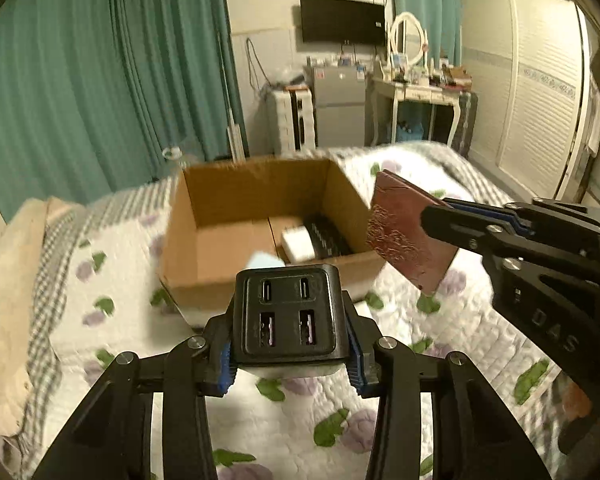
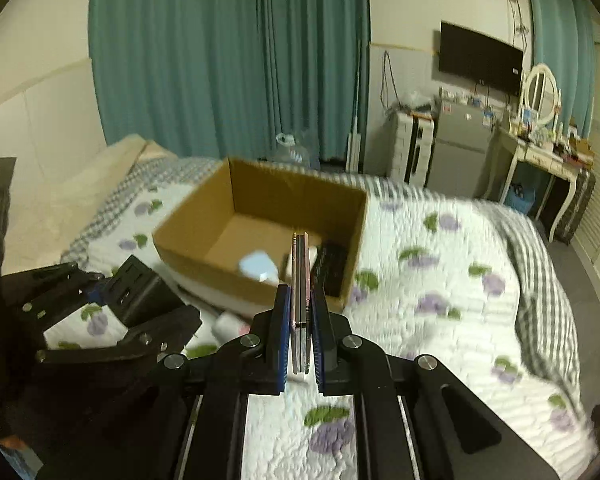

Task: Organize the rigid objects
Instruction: 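Place the black charger and pink card case into the box and open both grippers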

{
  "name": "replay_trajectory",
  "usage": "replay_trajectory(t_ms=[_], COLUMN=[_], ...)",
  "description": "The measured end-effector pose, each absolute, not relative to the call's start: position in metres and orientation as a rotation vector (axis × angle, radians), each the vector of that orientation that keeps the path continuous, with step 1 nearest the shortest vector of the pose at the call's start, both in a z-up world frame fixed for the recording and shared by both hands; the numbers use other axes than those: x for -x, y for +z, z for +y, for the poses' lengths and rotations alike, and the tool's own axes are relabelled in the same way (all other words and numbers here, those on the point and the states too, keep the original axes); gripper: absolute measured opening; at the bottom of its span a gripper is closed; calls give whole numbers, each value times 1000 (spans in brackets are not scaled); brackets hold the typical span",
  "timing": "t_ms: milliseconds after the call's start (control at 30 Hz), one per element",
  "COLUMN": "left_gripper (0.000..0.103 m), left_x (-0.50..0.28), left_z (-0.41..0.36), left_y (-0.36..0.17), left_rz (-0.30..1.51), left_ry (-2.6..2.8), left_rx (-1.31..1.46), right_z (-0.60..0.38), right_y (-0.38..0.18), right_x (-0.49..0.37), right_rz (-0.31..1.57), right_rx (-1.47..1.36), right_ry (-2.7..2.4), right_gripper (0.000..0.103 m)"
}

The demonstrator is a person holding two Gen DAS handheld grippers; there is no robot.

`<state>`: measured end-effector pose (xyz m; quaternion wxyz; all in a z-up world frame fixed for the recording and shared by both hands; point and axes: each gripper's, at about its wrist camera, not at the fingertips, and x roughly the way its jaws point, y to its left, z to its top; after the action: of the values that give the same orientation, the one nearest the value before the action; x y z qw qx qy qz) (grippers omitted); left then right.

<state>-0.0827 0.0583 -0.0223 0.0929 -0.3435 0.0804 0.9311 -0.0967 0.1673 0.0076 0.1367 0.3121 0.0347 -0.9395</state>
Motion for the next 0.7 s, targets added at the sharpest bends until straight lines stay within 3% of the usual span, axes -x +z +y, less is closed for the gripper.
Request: replay_trajectory(t_ms=[333, 700], left_gripper=[43, 43], left_x=[124, 192], left_z=[42, 40], left_y=[23, -7], left_rz=[259, 282], left_ry=[2837, 2830], left_rx=[927, 1063], right_z=[156, 162], right_y=[50, 13], right_x=[141, 194], right_rz=[64, -7], right_rx=[-774, -834], right_ry=[-2734, -2718], right_gripper=[9, 9])
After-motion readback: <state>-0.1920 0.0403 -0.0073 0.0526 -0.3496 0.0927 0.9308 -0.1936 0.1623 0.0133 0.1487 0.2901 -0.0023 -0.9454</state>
